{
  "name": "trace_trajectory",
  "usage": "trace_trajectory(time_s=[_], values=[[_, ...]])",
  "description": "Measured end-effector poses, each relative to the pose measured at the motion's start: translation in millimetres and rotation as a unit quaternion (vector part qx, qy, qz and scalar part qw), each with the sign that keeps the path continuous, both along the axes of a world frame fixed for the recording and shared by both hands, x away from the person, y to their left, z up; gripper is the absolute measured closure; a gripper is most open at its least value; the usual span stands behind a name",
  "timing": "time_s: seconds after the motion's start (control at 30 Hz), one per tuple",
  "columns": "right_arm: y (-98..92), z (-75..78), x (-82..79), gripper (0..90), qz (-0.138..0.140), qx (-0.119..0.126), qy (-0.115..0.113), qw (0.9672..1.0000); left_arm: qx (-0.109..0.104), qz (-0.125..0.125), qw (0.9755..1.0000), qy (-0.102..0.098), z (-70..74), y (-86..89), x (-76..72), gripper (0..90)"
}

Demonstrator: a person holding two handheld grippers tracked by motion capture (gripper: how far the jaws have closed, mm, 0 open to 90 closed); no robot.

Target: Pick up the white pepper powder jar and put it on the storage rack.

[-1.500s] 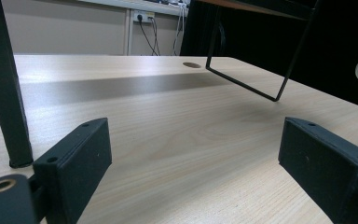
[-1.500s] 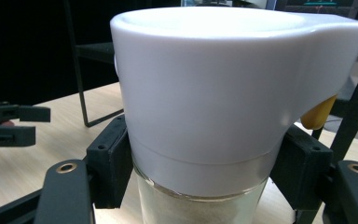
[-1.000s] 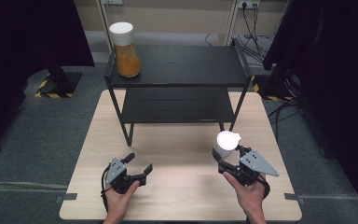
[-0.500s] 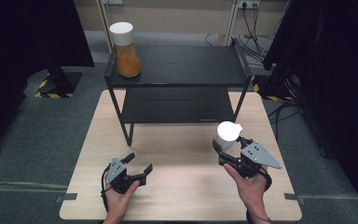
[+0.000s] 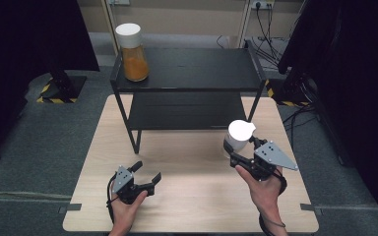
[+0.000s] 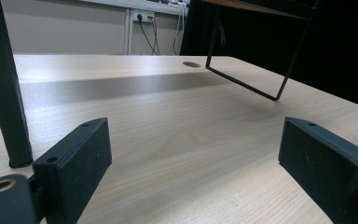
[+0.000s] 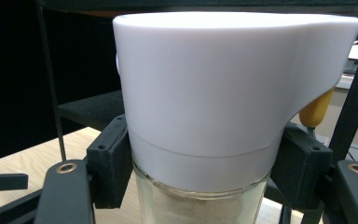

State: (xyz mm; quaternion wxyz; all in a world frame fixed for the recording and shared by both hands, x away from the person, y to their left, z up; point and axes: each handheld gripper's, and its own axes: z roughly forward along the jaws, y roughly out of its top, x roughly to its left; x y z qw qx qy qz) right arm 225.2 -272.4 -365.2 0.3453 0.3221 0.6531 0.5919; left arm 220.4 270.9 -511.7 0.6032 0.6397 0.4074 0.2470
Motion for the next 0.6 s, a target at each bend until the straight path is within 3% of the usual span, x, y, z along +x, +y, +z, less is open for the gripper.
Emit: trace_trajectory(time_s=[0.6], values=[[3.5, 25.0, 7.2, 30.8, -0.001, 0.001, -0.016, 0.9999, 0.002, 0.0, 1.0, -0.001, 0.2, -0.7, -0.2, 8.7]])
